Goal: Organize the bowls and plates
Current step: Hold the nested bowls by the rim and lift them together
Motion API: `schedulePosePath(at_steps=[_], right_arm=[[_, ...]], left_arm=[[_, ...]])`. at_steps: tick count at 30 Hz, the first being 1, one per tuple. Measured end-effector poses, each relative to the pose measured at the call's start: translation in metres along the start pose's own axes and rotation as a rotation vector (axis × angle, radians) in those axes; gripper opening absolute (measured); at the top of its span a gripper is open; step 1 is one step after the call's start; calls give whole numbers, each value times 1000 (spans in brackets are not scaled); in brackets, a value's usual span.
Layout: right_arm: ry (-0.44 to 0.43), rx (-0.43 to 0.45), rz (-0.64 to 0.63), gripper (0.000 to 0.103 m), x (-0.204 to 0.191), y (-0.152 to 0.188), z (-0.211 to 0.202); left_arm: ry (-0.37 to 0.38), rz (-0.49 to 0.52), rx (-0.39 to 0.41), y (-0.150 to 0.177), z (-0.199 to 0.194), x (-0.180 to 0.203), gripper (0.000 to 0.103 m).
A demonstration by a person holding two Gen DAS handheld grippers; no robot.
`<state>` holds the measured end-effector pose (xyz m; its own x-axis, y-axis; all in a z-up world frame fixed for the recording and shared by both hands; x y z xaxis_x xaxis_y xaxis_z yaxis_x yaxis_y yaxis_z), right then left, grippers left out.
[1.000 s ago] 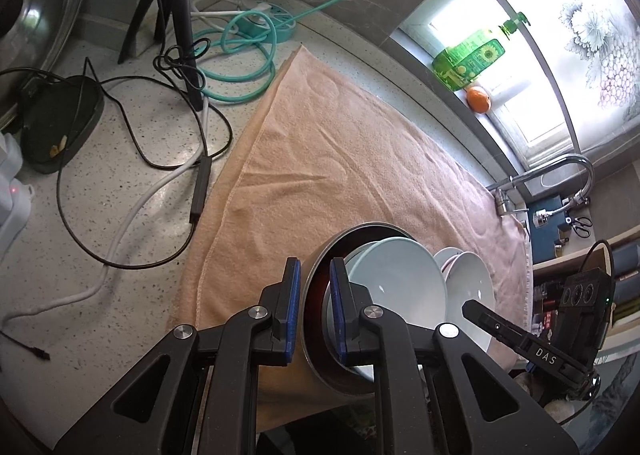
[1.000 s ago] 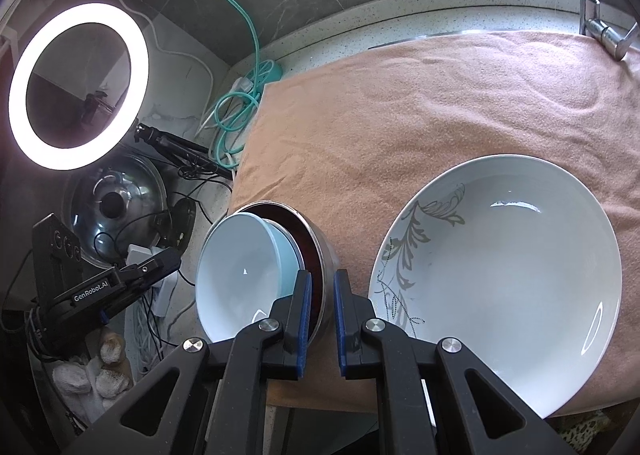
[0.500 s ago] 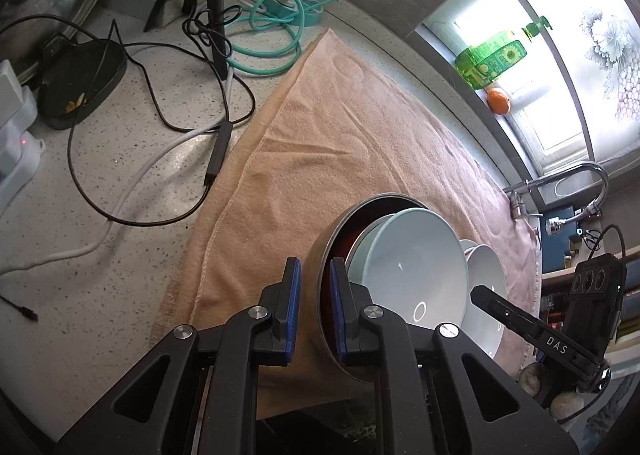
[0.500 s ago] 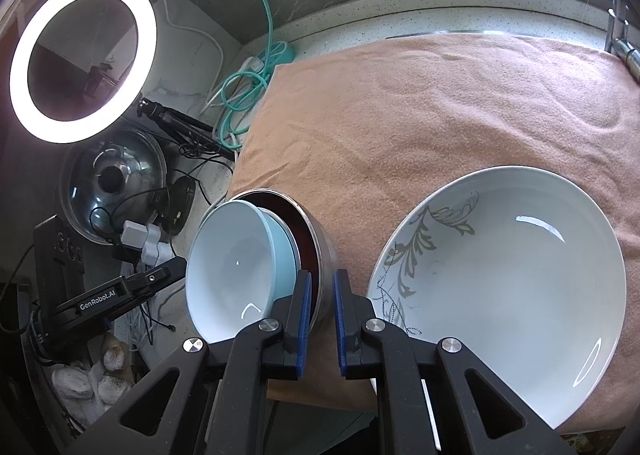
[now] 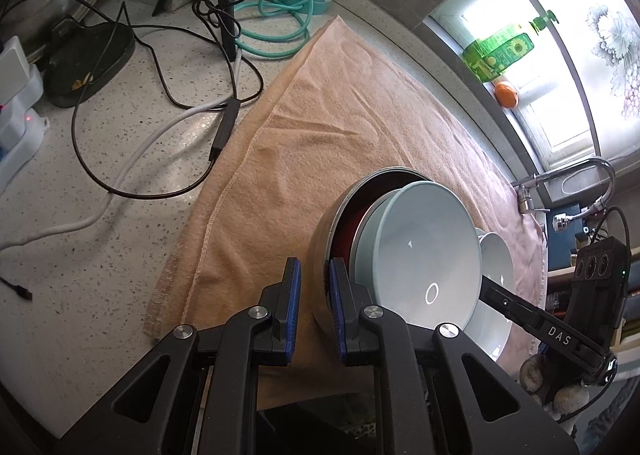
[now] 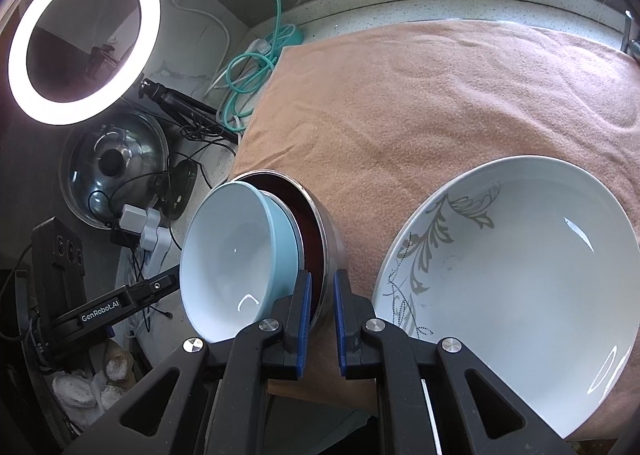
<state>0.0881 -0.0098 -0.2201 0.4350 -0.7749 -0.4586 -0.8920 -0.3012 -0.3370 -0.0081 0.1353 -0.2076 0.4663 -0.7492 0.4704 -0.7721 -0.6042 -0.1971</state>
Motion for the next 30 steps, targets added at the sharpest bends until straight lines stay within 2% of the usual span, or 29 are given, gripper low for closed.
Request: schedulePosePath(at_steps=[7, 30], right_arm=[[27, -2, -21, 11, -1, -4, 4], [29, -19, 26, 8, 3, -4, 16]], left_arm=[[-7, 11, -4, -1, 4, 1, 13], [16, 30, -27, -3, 10, 4, 8]])
Point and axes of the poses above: each gripper's, at about its wrist camera, not at the fingertips, and z roughly the way its jaws point, x to its right, y to its underside, the point moved 8 cm from there along z, roughly the way its jaws point, and after that the axes turned 7 degrees about -z, right-handed, at the moved point
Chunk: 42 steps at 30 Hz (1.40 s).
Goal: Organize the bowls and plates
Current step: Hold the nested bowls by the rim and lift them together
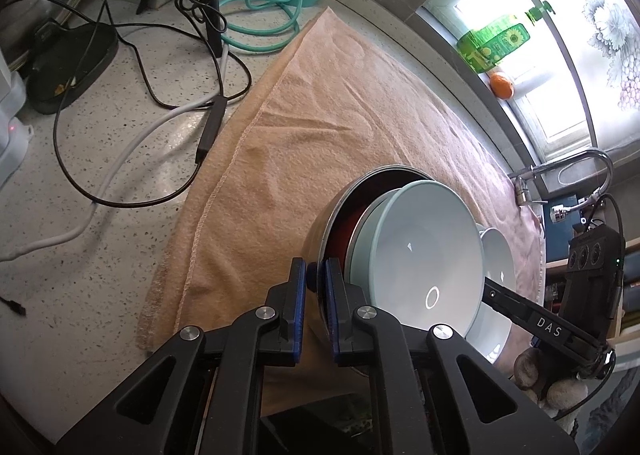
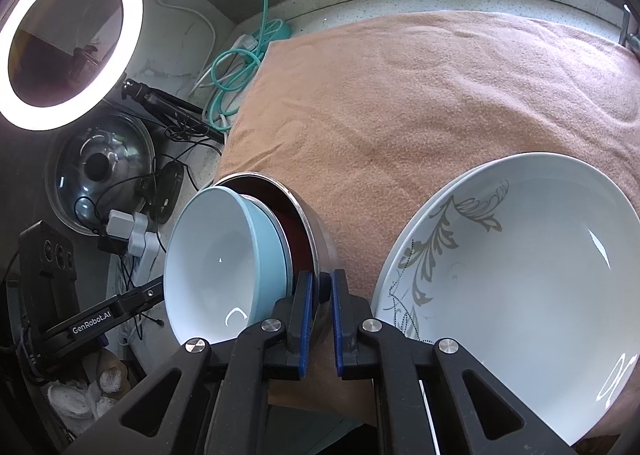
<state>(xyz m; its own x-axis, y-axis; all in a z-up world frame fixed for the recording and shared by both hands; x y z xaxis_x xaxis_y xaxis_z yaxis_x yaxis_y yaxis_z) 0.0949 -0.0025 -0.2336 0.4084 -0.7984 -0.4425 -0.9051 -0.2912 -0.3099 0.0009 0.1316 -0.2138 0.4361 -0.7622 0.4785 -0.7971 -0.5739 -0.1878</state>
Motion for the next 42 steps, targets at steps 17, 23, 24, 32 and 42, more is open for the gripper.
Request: schedulePosePath(at_steps=[17, 23, 24, 32, 42], right_arm=[[20, 3, -1, 8, -2, 1, 0], [16, 5, 2, 8, -2, 2, -1], [16, 6, -1, 8, -3, 2, -1], [11, 24, -2, 8, -7, 1, -8], [1, 57, -1, 8, -8, -4, -29]], left_arm=[[-3, 4, -1, 2, -1, 0, 8], [-5, 4, 8, 0, -4, 0, 8], [-5, 4, 7, 0, -5, 0, 8], [0, 5, 14, 1, -10, 2, 8], [21, 26, 50, -5, -26, 18, 8]])
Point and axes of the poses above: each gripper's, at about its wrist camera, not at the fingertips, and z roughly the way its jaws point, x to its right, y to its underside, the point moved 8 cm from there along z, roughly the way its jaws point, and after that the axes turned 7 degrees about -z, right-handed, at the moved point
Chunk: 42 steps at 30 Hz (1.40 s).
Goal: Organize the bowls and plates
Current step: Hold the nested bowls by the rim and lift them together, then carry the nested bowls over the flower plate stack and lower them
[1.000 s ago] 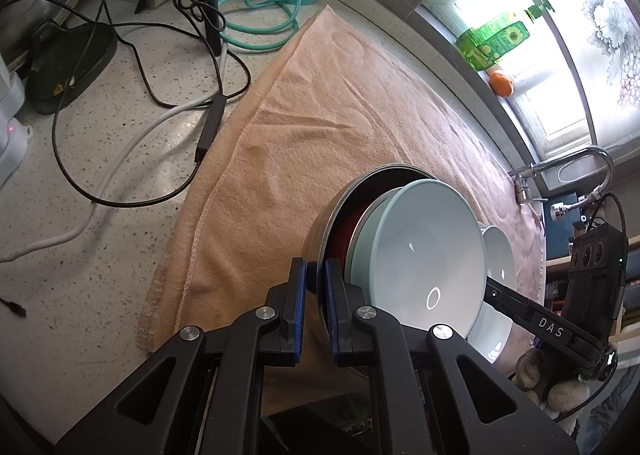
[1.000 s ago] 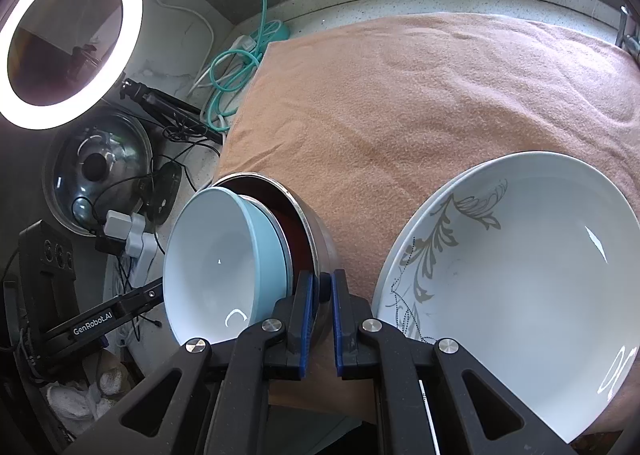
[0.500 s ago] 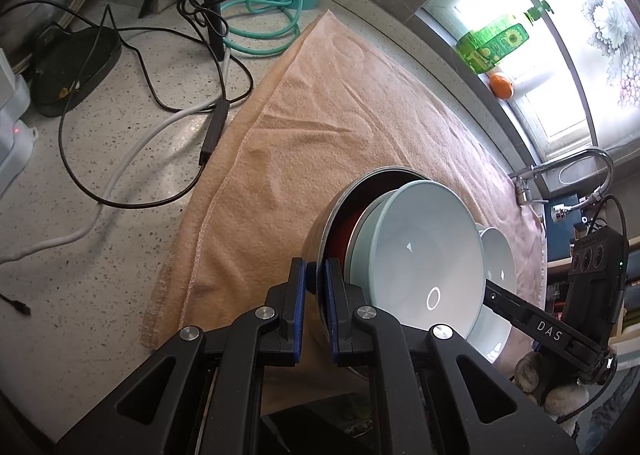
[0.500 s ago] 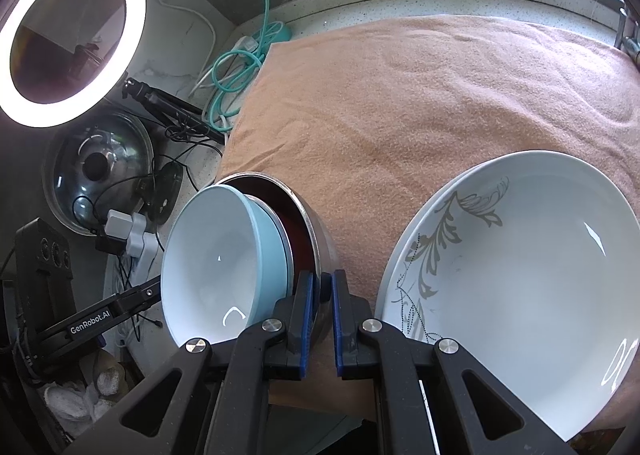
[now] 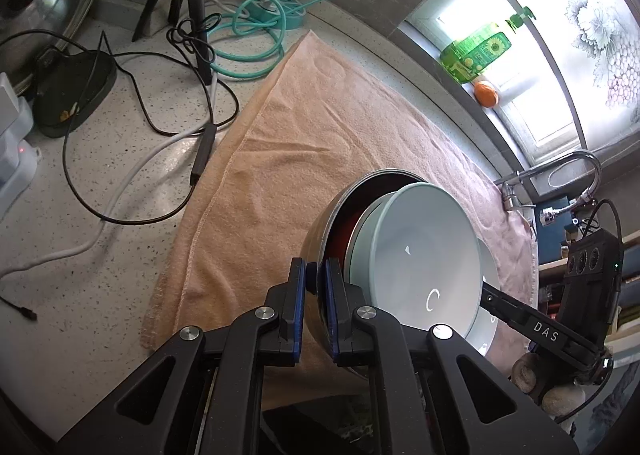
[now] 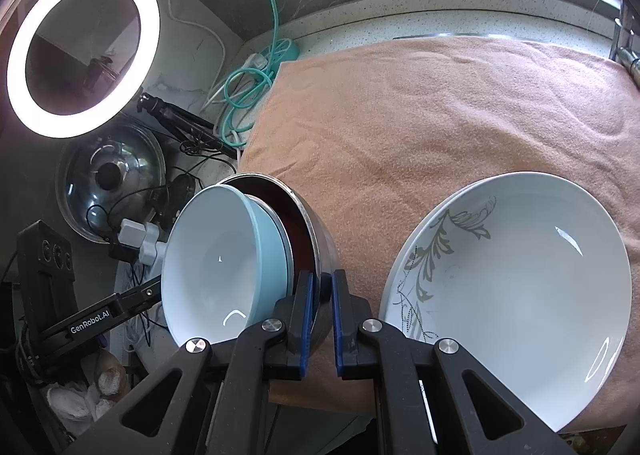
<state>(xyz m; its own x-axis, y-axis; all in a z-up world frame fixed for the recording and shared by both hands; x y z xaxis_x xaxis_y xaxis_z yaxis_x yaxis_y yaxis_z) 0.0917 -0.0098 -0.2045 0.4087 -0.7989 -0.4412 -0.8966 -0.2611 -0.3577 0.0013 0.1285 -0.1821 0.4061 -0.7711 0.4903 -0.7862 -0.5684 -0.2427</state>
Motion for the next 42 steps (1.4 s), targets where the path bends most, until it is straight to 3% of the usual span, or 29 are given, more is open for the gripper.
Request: schedulePosePath(at_steps=[18, 42], right_arm=[[10, 61, 38, 8, 23, -6, -44], [84, 125, 165, 8, 93, 12, -98]], left_arm=[[46, 76, 14, -1, -3, 49, 8], [89, 223, -80, 21, 34, 127, 8]])
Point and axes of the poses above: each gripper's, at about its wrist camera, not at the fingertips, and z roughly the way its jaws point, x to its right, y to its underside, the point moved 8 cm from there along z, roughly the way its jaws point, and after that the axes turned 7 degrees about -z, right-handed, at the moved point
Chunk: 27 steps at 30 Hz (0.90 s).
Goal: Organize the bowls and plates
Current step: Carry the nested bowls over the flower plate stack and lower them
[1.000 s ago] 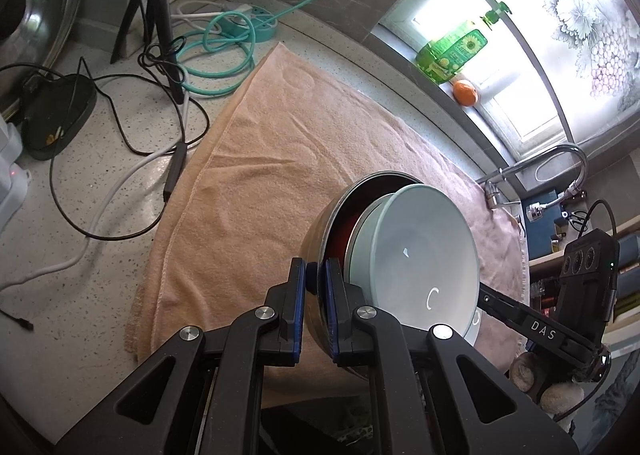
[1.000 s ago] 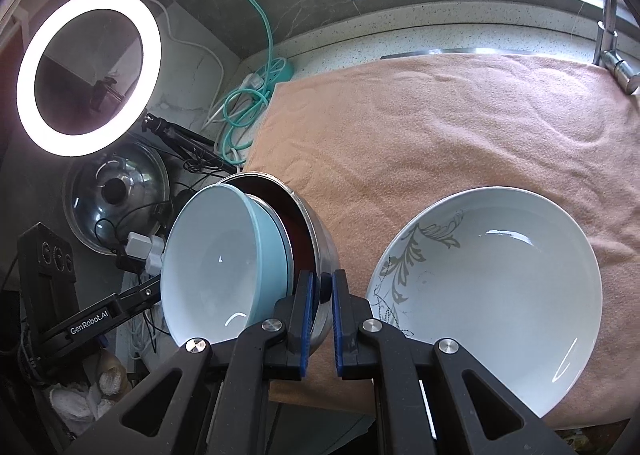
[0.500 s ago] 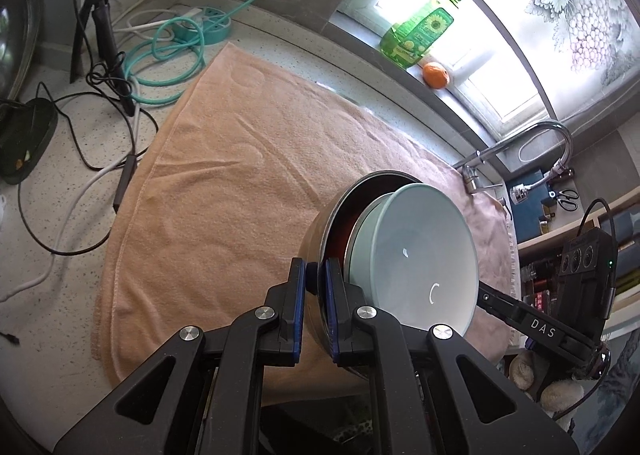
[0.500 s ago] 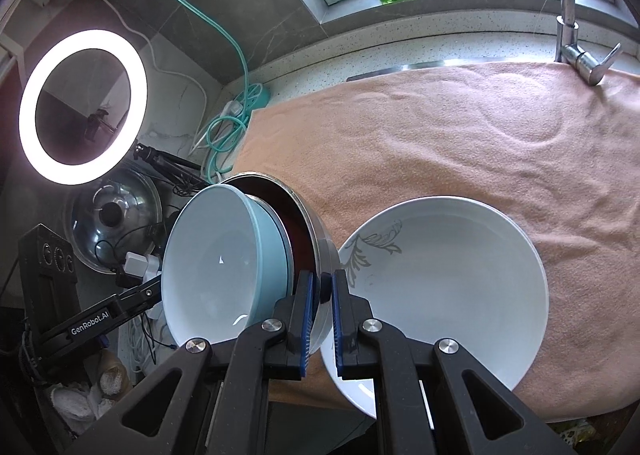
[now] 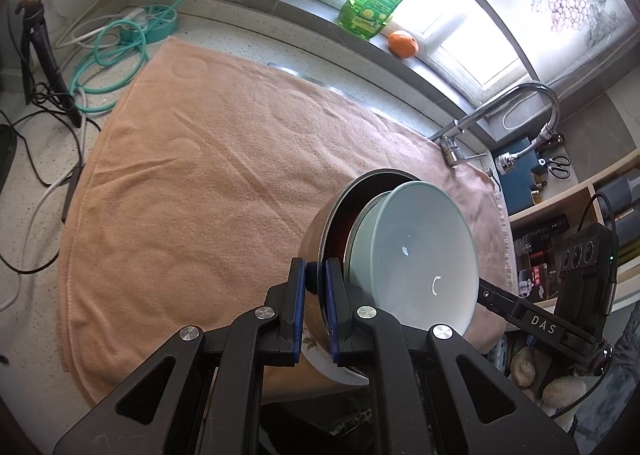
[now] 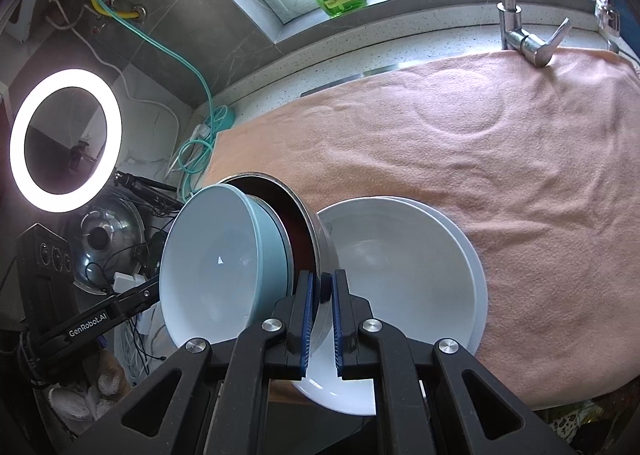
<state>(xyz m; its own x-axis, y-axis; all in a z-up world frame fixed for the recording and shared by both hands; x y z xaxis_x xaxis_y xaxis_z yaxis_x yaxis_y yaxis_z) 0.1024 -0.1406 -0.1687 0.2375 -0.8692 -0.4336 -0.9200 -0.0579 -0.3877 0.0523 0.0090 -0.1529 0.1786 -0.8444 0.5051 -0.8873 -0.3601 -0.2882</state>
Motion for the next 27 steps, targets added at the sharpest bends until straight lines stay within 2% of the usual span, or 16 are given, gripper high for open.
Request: schedulePosePath(at_steps=[11, 27], right_arm=[[40, 0, 39, 8, 32, 5, -10], [54, -11, 72, 8, 58, 17, -16]], left_arm=[[4, 38, -56, 6, 24, 23, 8], [-3, 64, -101, 19, 38, 35, 8]])
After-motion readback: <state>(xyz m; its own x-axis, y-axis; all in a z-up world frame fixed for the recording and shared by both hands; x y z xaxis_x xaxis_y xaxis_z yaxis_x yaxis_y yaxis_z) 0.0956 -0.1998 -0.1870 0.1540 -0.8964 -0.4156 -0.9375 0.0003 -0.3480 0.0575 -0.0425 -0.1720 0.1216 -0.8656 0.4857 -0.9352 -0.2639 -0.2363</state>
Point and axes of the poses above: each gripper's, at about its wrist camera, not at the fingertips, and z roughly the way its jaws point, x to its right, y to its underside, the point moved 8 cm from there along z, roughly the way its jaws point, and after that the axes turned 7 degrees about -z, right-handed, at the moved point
